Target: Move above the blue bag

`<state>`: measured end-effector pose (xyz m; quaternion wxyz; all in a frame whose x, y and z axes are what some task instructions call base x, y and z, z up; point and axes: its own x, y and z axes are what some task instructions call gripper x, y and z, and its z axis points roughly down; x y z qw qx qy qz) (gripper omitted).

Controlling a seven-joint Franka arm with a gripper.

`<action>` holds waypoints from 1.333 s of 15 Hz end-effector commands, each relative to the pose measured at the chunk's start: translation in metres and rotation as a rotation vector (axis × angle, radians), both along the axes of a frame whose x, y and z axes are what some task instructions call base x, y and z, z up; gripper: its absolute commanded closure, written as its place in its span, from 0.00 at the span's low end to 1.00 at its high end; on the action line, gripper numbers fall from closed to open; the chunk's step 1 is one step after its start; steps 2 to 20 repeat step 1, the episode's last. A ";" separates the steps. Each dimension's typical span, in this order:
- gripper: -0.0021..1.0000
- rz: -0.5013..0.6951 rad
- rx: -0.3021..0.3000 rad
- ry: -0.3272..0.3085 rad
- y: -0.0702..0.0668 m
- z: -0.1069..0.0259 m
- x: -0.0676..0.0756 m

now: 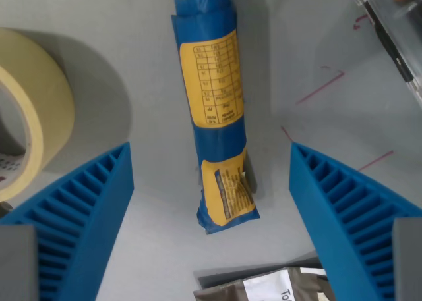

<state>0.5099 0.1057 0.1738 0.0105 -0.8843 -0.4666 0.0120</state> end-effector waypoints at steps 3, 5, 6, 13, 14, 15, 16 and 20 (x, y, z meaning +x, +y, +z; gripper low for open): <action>0.00 0.029 0.024 -0.100 0.002 -0.004 -0.005; 0.00 0.029 0.024 -0.100 0.002 -0.004 -0.005; 0.00 0.029 0.024 -0.100 0.002 -0.004 -0.005; 0.00 0.029 0.024 -0.100 0.002 -0.004 -0.005; 0.00 0.029 0.024 -0.100 0.002 -0.004 -0.005; 0.00 0.029 0.024 -0.100 0.002 -0.004 -0.005; 0.00 0.029 0.024 -0.100 0.002 -0.004 -0.005; 0.00 0.029 0.024 -0.100 0.002 -0.004 -0.005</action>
